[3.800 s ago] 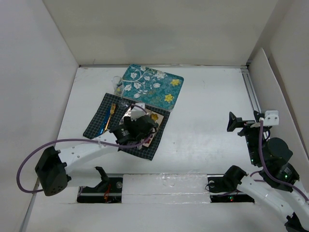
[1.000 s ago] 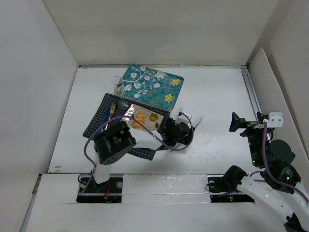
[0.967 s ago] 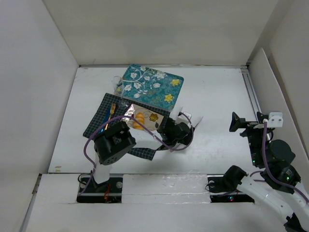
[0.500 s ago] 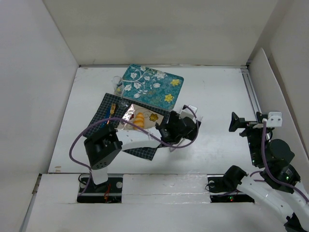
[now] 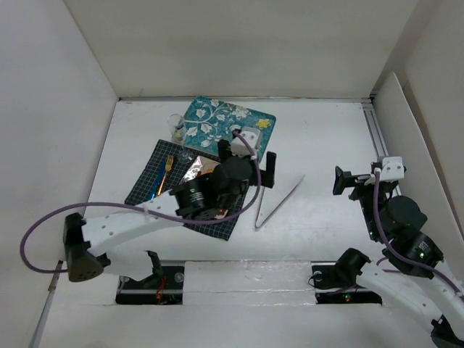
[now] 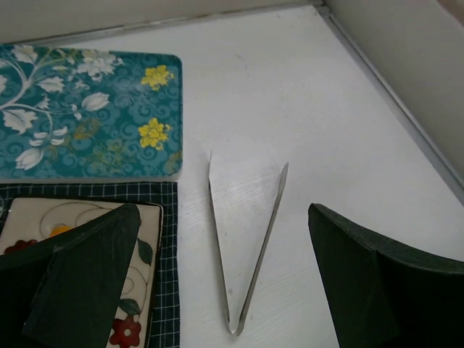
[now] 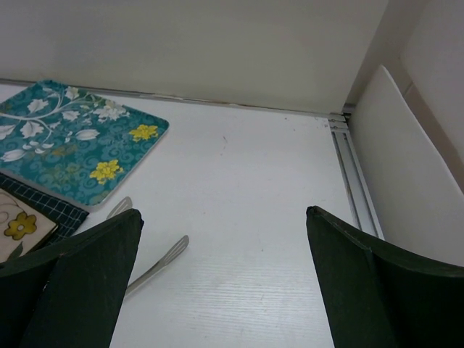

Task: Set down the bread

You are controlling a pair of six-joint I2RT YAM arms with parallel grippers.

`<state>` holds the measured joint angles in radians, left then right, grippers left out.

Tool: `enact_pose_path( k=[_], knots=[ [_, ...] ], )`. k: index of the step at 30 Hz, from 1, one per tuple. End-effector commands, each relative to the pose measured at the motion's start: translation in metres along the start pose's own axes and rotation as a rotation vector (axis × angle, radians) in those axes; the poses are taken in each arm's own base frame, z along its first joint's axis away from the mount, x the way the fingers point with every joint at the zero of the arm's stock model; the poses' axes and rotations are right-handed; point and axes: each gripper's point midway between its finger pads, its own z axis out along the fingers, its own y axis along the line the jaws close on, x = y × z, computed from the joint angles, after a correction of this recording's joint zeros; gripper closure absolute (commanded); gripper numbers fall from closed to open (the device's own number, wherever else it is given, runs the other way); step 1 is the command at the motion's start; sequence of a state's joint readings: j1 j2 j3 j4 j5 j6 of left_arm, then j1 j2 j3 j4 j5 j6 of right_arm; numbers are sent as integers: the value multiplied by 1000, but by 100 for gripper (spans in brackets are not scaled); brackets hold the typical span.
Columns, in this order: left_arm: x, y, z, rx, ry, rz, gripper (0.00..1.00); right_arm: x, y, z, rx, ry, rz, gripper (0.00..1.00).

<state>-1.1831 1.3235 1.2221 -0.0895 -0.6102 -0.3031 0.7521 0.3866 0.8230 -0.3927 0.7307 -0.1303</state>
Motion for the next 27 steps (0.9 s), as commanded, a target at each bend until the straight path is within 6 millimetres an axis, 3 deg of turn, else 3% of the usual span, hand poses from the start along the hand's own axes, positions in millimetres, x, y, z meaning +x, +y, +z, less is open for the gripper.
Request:
enact_pose_path(
  k=[1,9,13,17,22,27],
  knots=[
    [-36,45,-34,-80,-101,-33,1,-21,6,0,-45,-51,18,0],
    [-29,97,-62,-173,-141,-52,1,-18,19,7,-86,-46,-9,0],
    [-20,120,-65,-246,-147,-60,1,-10,34,18,-118,-9,-41,0],
    [-9,123,-61,-271,-130,-69,1,-4,47,28,-138,45,-68,0],
    [15,143,-49,-338,-94,-72,1,1,57,34,-161,71,-84,0],
    [17,150,-41,-328,-113,-100,1,2,57,32,-166,65,-81,0]
  ],
)
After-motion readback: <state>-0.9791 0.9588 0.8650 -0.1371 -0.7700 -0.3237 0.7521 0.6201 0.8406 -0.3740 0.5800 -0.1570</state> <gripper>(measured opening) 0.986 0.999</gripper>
